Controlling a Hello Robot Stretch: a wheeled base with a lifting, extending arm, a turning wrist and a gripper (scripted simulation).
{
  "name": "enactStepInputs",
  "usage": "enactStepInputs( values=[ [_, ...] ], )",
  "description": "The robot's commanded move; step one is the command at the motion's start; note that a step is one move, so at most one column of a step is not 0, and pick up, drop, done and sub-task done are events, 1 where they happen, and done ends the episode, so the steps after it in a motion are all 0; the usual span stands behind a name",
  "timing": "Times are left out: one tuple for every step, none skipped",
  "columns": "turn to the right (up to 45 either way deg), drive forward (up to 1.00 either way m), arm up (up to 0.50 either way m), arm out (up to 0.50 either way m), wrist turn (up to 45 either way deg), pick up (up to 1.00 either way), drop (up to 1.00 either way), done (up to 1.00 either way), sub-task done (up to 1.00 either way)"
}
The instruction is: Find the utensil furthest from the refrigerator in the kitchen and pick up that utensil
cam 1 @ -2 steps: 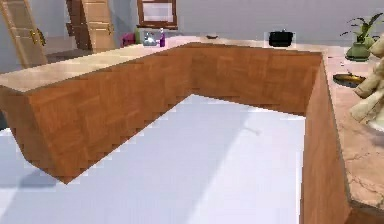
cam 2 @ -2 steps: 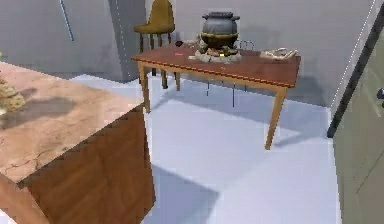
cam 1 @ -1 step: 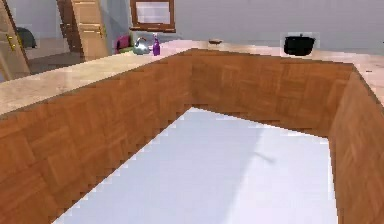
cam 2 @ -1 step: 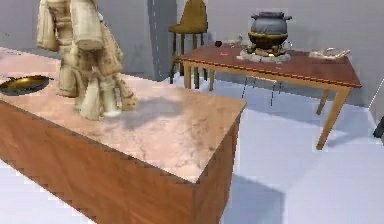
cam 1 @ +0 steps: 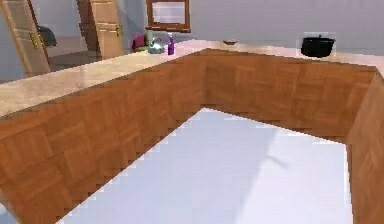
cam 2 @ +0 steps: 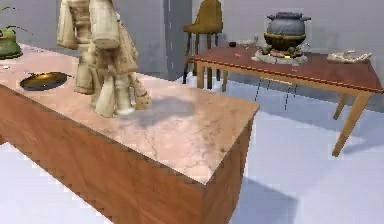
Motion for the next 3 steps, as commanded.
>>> enactStepInputs(
  values=[
    [0.0, 1.0, 0.0, 0.0, 0.0, 0.0, 0.0, 0.0, 0.0],
    [-3.0, 0.0, 0.0, 0.0, 0.0, 0.0, 0.0, 0.0, 0.0],
    [0.0, 0.7, 0.0, 0.0, 0.0, 0.0, 0.0, 0.0, 0.0]
  ],
)
